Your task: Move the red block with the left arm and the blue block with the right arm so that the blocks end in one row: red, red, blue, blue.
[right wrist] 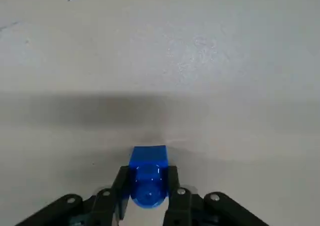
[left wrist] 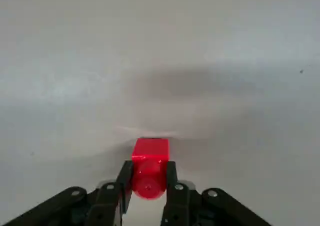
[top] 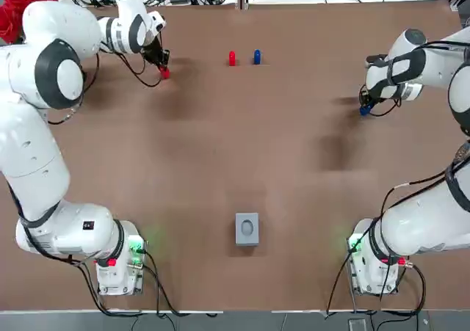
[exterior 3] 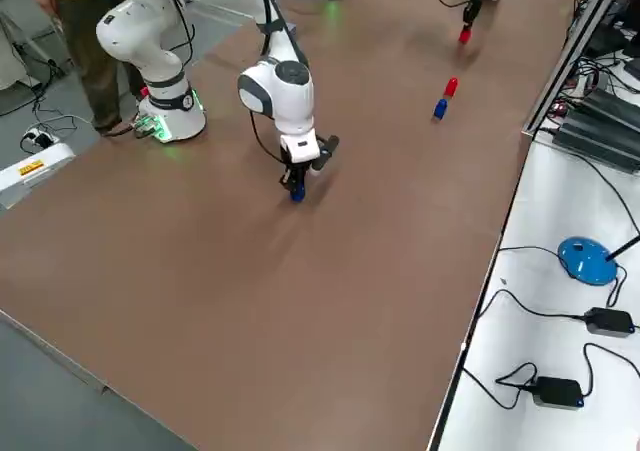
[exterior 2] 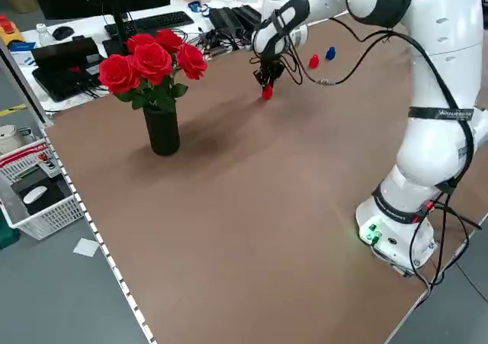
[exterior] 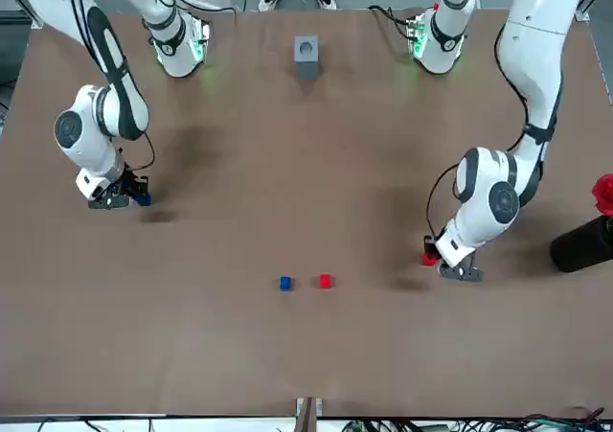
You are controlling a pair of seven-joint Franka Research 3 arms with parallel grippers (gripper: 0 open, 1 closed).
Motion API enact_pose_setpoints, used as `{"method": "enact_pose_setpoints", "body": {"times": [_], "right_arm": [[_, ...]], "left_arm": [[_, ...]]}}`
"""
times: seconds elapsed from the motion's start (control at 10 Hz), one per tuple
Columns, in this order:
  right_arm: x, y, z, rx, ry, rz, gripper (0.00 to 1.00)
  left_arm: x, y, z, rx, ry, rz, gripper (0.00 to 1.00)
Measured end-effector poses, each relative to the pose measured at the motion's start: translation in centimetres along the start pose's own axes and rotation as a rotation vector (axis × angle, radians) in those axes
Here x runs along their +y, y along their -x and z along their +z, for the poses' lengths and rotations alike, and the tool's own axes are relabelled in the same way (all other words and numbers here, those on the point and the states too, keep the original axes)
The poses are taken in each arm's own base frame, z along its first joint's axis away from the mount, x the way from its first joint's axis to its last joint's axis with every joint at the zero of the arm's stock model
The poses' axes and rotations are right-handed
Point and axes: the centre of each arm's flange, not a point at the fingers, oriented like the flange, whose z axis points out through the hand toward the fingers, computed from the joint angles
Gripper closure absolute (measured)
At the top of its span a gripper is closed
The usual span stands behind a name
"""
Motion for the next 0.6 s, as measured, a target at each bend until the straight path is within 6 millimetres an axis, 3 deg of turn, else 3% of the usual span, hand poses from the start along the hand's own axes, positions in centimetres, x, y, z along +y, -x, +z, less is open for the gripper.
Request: {"method": "enact_pose_setpoints", "body": {"times": [0.6], "right_arm": [[-3.0,-1.3,-0.6,0.025,-0.031,0.0,0.66]], "left_arm": [[4.5,-3.2,0.8,0.049,-0.017,-0.012,0.7]]}}
